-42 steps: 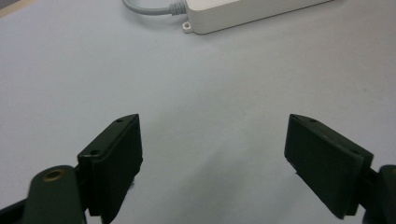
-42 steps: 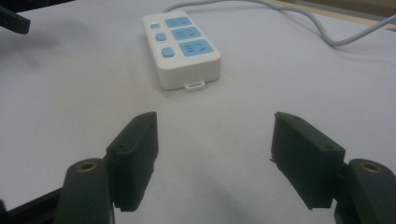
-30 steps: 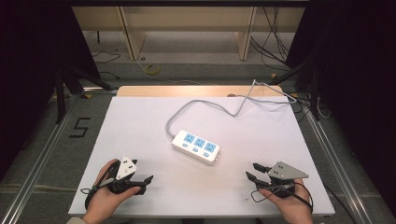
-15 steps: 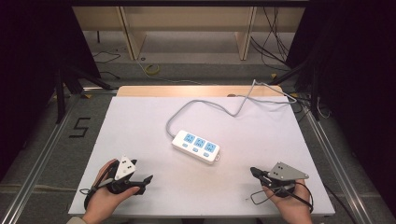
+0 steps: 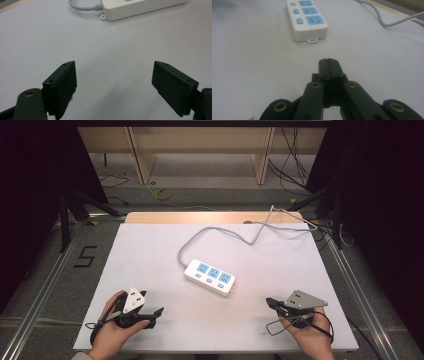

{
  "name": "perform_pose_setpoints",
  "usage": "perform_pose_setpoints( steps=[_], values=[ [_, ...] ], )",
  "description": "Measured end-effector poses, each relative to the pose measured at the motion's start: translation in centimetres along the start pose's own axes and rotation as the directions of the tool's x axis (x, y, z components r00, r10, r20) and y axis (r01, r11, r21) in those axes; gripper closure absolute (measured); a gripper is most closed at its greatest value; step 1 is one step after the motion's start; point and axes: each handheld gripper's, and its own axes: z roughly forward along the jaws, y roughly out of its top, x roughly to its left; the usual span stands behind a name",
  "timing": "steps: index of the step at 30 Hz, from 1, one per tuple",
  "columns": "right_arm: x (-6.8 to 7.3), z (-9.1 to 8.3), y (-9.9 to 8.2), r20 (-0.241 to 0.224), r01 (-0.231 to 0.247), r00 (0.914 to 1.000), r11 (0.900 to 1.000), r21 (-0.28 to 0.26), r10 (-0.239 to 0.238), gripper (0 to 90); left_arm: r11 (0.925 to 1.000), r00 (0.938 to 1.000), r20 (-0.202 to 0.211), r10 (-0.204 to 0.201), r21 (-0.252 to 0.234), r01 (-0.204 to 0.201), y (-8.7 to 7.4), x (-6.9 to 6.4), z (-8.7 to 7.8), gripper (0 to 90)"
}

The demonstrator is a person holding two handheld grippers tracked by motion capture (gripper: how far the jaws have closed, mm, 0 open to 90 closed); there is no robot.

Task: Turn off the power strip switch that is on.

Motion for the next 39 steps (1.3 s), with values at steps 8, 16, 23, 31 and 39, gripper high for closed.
perform_pose_setpoints(
  steps=[8, 16, 23, 31, 39],
  values=[
    [0.0, 0.2, 0.6, -0.019, -0.014, 0.9997, 0.9997, 0.018, 0.015, 90.0, 1.0, 1.0, -0.002, 0.006, -0.001, -0.006, 0.1, -0.3, 0.1, 19.5],
    [-0.2, 0.2, 1.1, -0.023, -0.023, 0.9995, 0.9993, 0.031, 0.024, 90.0, 1.0, 1.0, -0.009, 0.0, -0.001, 0.0, 0.0, -0.1, 0.1, 19.5],
    [-0.3, 0.4, 1.6, -0.022, -0.02, 0.9995, 0.9992, 0.035, 0.021, 90.0, 1.0, 1.0, -0.004, 0.002, -0.004, -0.002, 0.1, -0.2, 0.1, 19.5],
    [-0.3, 0.6, 2.1, -0.019, -0.018, 0.9996, 0.9992, 0.036, 0.019, 90.0, 1.0, 1.0, -0.004, 0.005, -0.005, -0.005, 0.1, -0.2, 0.1, 19.5],
    [-0.2, 1.1, 2.9, -0.029, -0.016, 0.9994, 0.999, 0.041, 0.017, 90.0, 1.0, 1.0, -0.001, 0.0, -0.008, 0.0, 0.1, -0.3, 0.1, 19.5]
  ],
)
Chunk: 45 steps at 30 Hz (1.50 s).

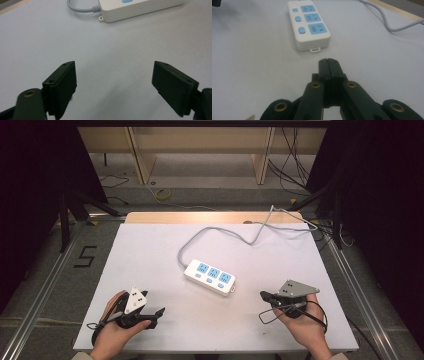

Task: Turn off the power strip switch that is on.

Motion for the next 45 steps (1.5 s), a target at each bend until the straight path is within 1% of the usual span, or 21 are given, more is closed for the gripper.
perform_pose_setpoints(
  steps=[24, 26, 36, 45],
  values=[
    [0.0, 0.7, 1.6, -0.007, 0.018, 0.9998, 0.9998, 0.005, -0.018, 90.0, 1.0, 1.0, 0.0, 0.001, -0.001, -0.001, 0.0, 0.0, 0.0, 19.5],
    [0.1, 0.8, 1.7, -0.009, 0.014, 0.9999, 0.9999, 0.006, -0.013, 90.0, 1.0, 1.0, 0.0, 0.001, -0.002, -0.001, 0.0, 0.0, 0.0, 19.6],
    [0.3, 1.3, 2.4, -0.017, 0.028, 0.9995, 0.9995, 0.012, -0.028, 90.0, 1.0, 1.0, 0.001, 0.0, -0.002, 0.0, 0.0, -0.1, 0.0, 19.6],
    [0.3, 1.6, 2.9, -0.019, 0.027, 0.9995, 0.9996, 0.012, -0.027, 90.0, 1.0, 1.0, 0.001, 0.001, -0.002, -0.001, 0.0, -0.1, 0.0, 19.6]
  ],
)
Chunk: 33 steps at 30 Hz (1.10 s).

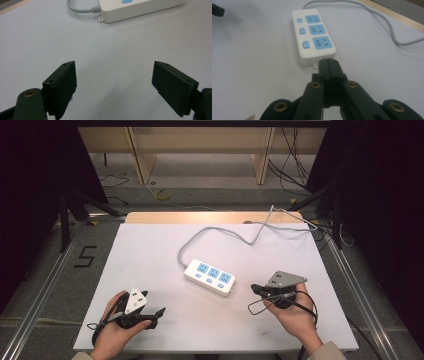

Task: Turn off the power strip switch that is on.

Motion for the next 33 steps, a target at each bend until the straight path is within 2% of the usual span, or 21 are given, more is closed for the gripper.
perform_pose_setpoints(
  steps=[33],
  values=[
    [0.3, 1.8, 1.5, -0.039, 0.006, 0.9992, 0.9997, 0.025, -0.005, 90.0, 1.0, 1.0, 0.0, 0.006, 0.003, -0.006, 0.0, -0.1, 0.1, 19.7]
  ],
)
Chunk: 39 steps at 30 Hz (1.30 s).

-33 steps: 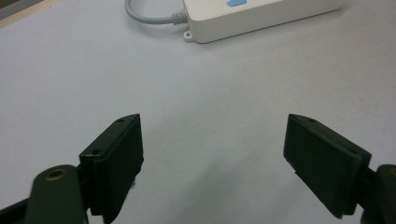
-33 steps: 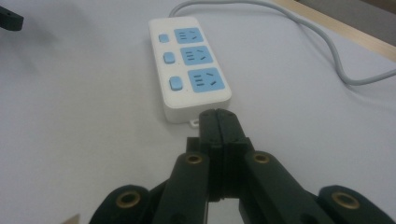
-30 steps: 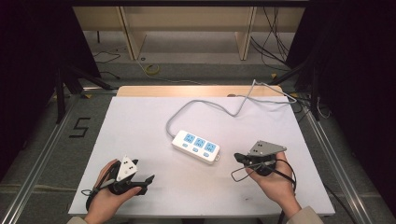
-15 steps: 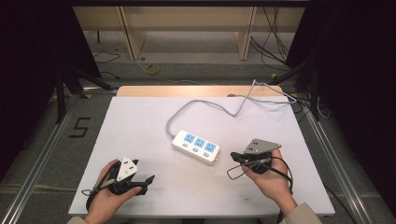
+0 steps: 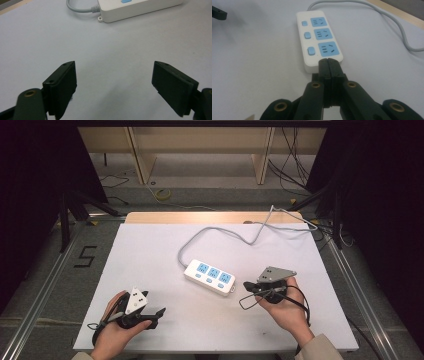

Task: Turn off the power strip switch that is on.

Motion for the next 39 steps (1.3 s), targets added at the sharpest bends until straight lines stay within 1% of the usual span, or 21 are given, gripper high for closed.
perform_pose_setpoints(
  steps=[11, 27, 32, 39],
  values=[
    [-0.1, 0.5, 0.5, -0.007, 0.006, 1.0, 1.0, 0.004, -0.006, 90.0, 1.0, 1.0, 0.001, 0.0, 0.0, 0.0, 0.0, 0.0, 0.0, 19.7],
    [0.3, 1.4, 1.1, -0.024, 0.013, 0.9996, 0.9997, 0.02, -0.013, 90.0, 1.0, 1.0, 0.003, 0.002, 0.0, -0.002, 0.0, 0.0, 0.0, 19.7],
    [0.4, 1.7, 1.3, -0.027, 0.023, 0.9994, 0.9996, 0.018, -0.023, 90.0, 1.0, 1.0, 0.003, 0.003, 0.0, -0.003, 0.0, 0.0, 0.0, 19.8],
    [0.5, 2.1, 1.7, -0.032, 0.022, 0.9993, 0.9995, 0.023, -0.021, 90.0, 1.0, 1.0, 0.005, -0.001, 0.001, 0.001, 0.0, -0.1, 0.0, 19.8]
  ],
)
